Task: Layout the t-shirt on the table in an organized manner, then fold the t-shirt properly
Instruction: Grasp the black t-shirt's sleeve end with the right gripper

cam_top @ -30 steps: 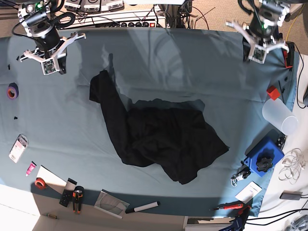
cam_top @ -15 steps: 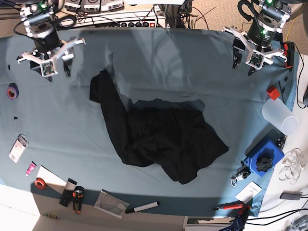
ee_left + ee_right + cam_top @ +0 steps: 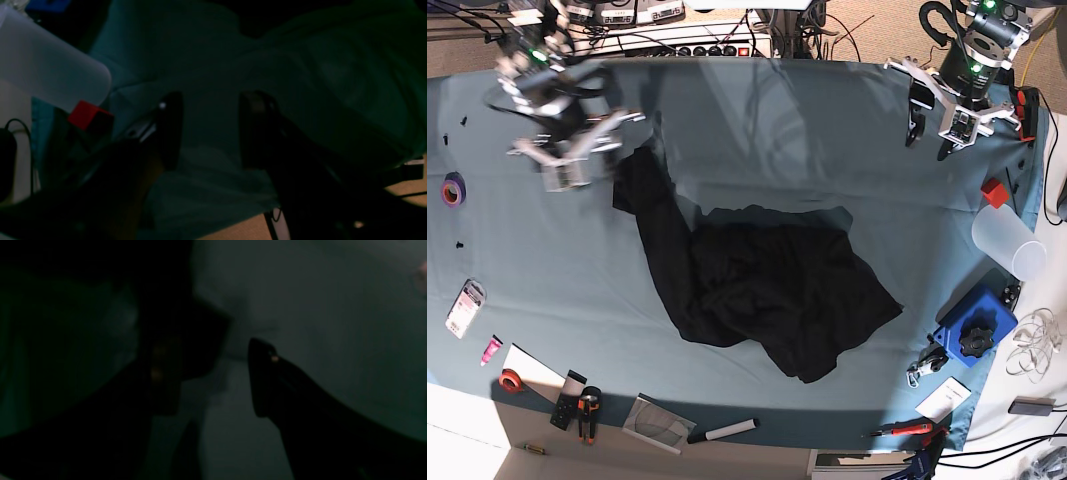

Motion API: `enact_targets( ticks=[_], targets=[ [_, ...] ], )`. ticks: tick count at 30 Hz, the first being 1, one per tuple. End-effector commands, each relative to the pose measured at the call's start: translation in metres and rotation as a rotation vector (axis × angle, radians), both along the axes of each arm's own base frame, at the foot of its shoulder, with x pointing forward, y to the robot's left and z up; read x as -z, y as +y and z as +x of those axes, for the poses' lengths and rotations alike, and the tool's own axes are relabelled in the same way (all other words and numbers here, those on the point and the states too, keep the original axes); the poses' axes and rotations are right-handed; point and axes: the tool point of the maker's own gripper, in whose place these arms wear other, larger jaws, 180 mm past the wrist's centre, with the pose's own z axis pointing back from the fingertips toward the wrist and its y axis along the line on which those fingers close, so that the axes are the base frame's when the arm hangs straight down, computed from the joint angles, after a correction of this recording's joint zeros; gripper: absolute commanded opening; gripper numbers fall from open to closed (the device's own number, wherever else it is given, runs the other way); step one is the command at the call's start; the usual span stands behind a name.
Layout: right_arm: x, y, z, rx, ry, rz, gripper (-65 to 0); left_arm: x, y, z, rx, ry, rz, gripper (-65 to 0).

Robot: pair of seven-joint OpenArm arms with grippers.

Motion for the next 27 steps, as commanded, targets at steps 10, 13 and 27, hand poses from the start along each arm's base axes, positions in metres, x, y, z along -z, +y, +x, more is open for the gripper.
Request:
enact_targets(
  ticks=[10,13,27],
  targets=[
    [0.006,0.026,0.017,-0.027,-0.028,-0.040,-33.8,-0.009,-0.002,0.002,0.006,-0.036,-0.012,-36.9],
    [0.006,0.031,0.017,-0.014,-0.030,-0.018,-33.8,-0.009,-0.002,0.002,0.006,-0.036,-0.012,-36.9],
    [-0.001,0.033,0.015,-0.014,-0.023,-0.023,-33.8,-0.009,-0.002,0.002,0.006,-0.035,-0.012,-36.9]
  ],
)
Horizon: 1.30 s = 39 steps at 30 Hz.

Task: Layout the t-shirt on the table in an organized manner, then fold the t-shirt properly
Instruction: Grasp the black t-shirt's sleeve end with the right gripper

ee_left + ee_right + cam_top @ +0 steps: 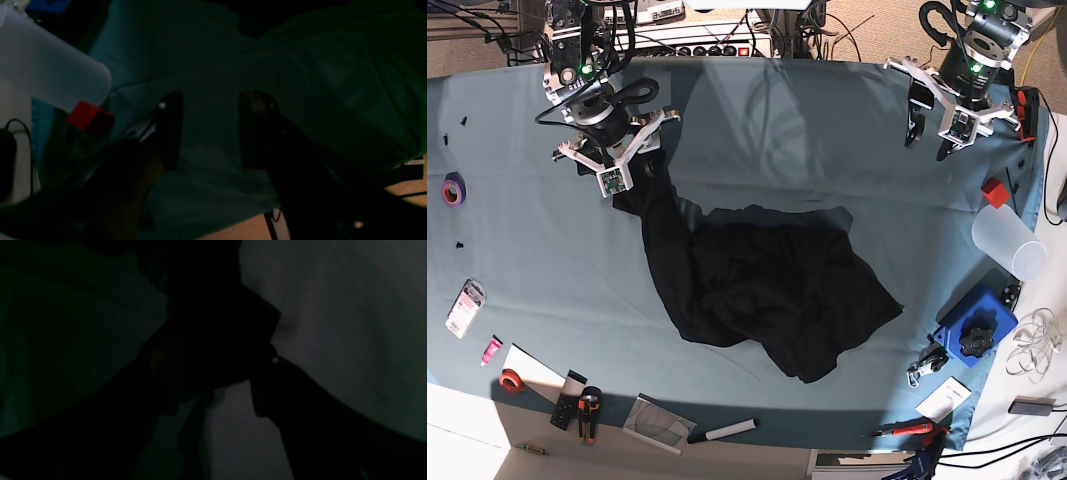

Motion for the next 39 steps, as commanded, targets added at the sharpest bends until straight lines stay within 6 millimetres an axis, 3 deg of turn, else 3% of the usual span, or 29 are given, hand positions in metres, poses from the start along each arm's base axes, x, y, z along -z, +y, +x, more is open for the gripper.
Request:
enact_targets(
  ticks=[1,4,7,11,17,26,39],
  targets=[
    [-0.023,0.004,0.009,-0.017,-0.081,0.007,-33.8,-0.009,-0.002,0.002,0.006,-0.035,-0.011,-36.9],
    [-0.051,0.011,0.013,-0.036,-0.155,0.010,-33.8,-0.009,-0.002,0.002,0.006,-0.035,-0.011,-36.9],
    [-0.062,0.013,0.011,-0.042,-0.169,0.006,-33.3,-0.009,-0.002,0.002,0.006,-0.035,-0.011,-36.9],
    [-0.056,0.013,0.005,-0.040,-0.146,0.005,-29.7,-0.009,-0.002,0.002,0.006,-0.035,-0.011,-36.9],
    [-0.051,0.010,0.007,-0.018,-0.149,0.011,-29.7,-0.009,-0.002,0.002,0.006,-0.035,-0.012,-36.9],
    [-0.007,-0.007,0.017,0.034,-0.041,0.009,-29.8,-0.009,-0.002,0.002,0.006,-0.035,-0.012,-36.8],
    [0.002,-0.005,0.014,0.037,0.011,0.033,-29.8,-0.013,-0.008,0.003,0.003,-0.045,-0.077,-36.9]
  ],
)
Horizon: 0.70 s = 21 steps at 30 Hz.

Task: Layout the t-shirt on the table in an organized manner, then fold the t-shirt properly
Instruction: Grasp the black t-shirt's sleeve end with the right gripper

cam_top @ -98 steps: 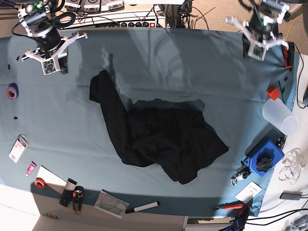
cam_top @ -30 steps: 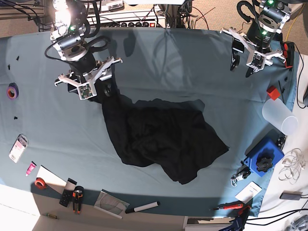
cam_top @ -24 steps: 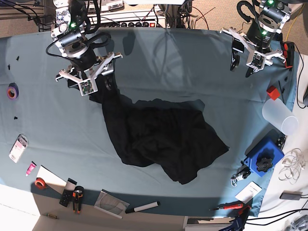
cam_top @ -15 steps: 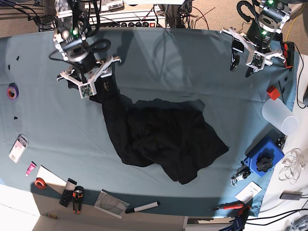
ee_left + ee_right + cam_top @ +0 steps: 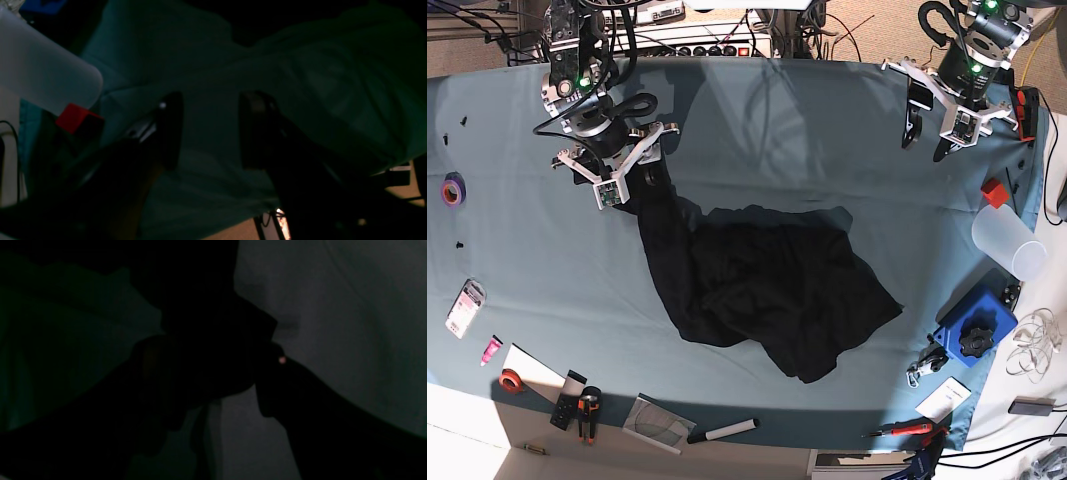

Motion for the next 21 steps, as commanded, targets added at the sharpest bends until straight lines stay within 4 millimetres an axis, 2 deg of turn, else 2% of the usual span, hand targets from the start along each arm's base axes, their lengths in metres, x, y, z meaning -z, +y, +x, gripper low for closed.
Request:
enact_targets(
  ticks=[1,4,7,11,14,16,19,21],
  targets=[
    [-0.006,0.001,0.004,-0.009,-0.025,0.012,-29.8,-0.010,-0.002,0.002,0.003,-0.036,-0.017,-36.9],
    [0.007,0.006,0.000,0.000,0.010,0.044,-29.8,-0.010,-0.002,0.002,0.003,-0.036,-0.016,-36.9],
    [0.019,0.018,-0.003,-0.015,0.030,0.085,-29.8,-0.010,-0.002,0.002,0.003,-0.036,-0.016,-36.9],
    [0.023,0.038,-0.003,-0.053,0.024,0.137,-29.8,-0.010,-0.002,0.002,0.003,-0.036,-0.016,-36.9],
    [0.023,0.043,-0.004,-0.054,0.024,0.152,-30.1,-0.010,-0.002,0.002,0.003,-0.036,-0.016,-36.9],
    [0.023,0.041,-0.004,-0.049,0.024,0.141,-37.0,-0.010,-0.002,0.002,0.003,-0.036,-0.016,-36.9],
    [0.023,0.037,-0.002,-0.025,0.022,0.129,-54.2,-0.010,-0.002,0.002,0.003,-0.037,-0.016,-36.9],
    [0.024,0.032,-0.002,-0.021,0.022,0.095,-59.5,-0.010,-0.002,0.002,0.003,-0.037,-0.016,-36.9]
  ],
)
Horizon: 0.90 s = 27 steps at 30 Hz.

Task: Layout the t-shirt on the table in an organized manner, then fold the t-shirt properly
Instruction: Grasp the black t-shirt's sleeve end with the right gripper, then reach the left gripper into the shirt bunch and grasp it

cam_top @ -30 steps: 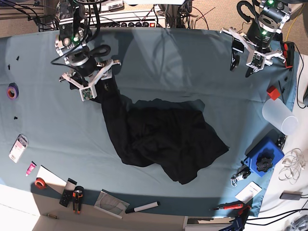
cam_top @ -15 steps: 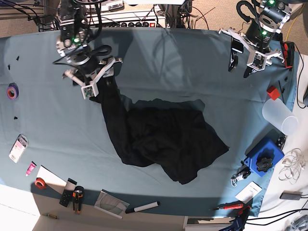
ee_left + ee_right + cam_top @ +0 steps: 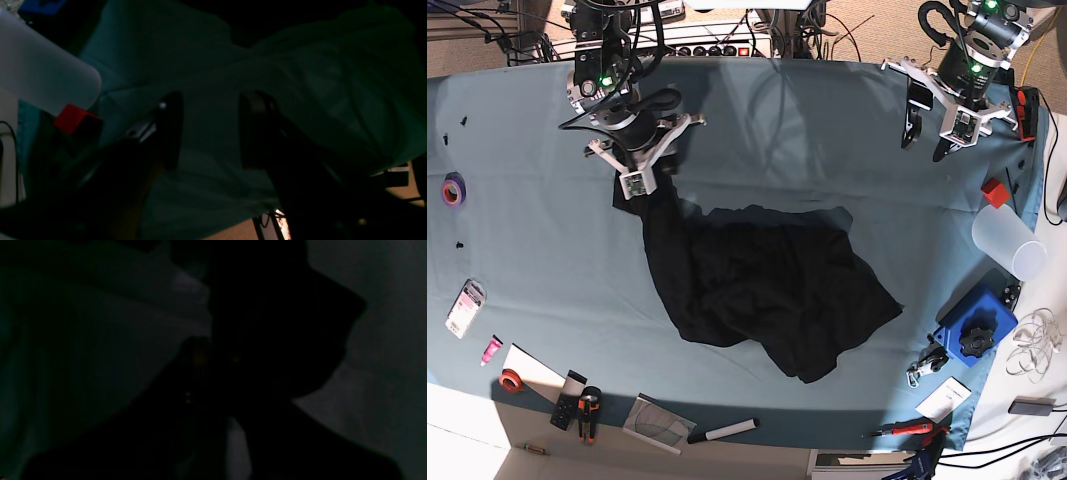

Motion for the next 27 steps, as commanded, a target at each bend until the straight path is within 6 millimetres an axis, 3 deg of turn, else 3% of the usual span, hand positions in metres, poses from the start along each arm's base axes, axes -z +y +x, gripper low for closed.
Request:
enact_targets(
  ticks=[1,3,8,14,19,24,27],
  targets=[
    [-0.009,-0.002,0.007,-0.004,-0.043,-0.011,-61.2,-0.010,-0.002,0.002,0.003,-0.037,-0.017,-36.9],
    [-0.008,-0.007,0.007,-0.004,-0.042,-0.051,-65.0,-0.010,-0.002,0.002,0.003,-0.037,-0.016,-36.9],
    [-0.019,-0.015,0.010,-0.003,-0.069,-0.124,-65.0,-0.010,-0.003,0.002,0.003,-0.039,-0.022,-36.9],
    [-0.073,-0.012,0.018,0.000,-0.194,-0.144,-65.0,-0.013,-0.004,0.005,0.003,-0.049,-0.038,-36.9],
    [-0.115,-0.014,-0.003,0.001,-0.262,-0.208,-65.0,-0.018,-0.004,0.012,0.003,-0.075,-0.038,-36.9],
    [-0.091,-0.030,-0.035,0.013,-0.151,-0.293,-65.0,-0.016,-0.004,0.023,0.001,-0.088,-0.047,-36.9],
    [-0.086,-0.051,-0.046,0.062,-0.111,-0.329,-65.0,-0.009,-0.017,0.030,0.032,-0.086,-0.084,-36.9]
  ],
)
